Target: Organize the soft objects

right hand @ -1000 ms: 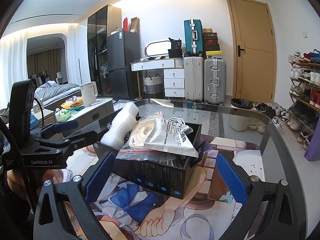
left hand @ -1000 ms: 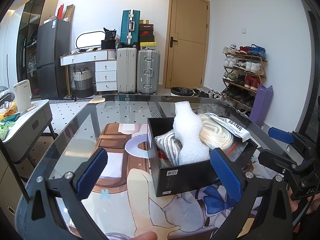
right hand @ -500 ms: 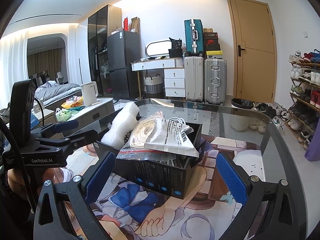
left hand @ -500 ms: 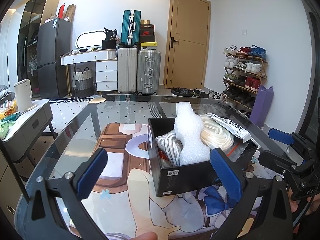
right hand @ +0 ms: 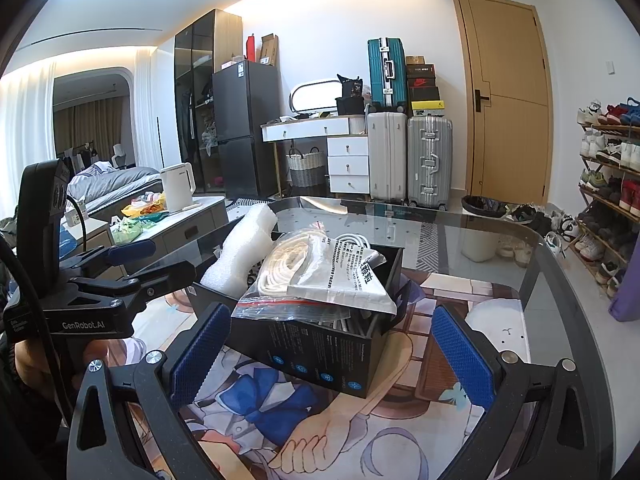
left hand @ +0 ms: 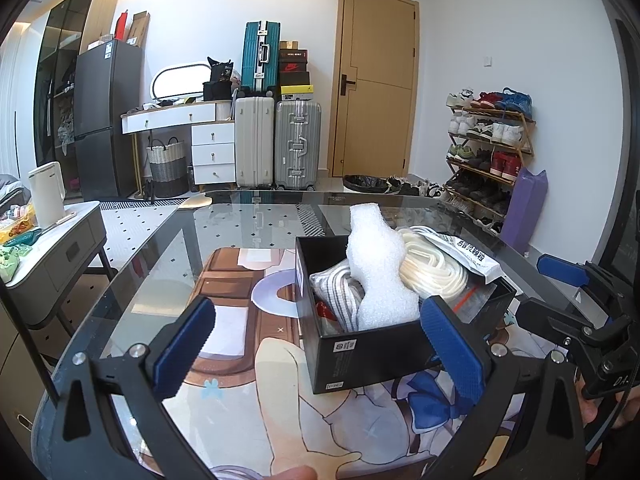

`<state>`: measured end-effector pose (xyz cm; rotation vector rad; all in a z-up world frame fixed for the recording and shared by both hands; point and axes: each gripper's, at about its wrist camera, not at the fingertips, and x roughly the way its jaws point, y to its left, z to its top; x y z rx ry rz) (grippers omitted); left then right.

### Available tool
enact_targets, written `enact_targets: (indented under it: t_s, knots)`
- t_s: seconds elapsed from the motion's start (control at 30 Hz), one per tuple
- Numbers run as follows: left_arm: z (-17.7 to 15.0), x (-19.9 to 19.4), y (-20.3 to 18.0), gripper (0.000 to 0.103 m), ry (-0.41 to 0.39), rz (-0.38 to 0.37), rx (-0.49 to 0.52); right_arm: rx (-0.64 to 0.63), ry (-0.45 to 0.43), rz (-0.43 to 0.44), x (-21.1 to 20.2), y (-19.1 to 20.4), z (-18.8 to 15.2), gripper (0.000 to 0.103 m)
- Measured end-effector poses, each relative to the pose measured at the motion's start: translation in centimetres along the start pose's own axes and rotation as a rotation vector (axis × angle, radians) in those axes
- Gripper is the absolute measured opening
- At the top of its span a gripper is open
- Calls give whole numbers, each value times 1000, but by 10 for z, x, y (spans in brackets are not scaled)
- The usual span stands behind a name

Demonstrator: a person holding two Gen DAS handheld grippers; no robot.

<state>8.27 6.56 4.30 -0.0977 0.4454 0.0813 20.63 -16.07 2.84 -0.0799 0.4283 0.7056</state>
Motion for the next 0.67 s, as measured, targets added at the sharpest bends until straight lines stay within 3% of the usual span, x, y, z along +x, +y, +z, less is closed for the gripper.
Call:
enact_targets:
  t_s: [0.67]
  knots:
    - [0,1,0,103,-3,4,2,0,0,0,0,0,0,102]
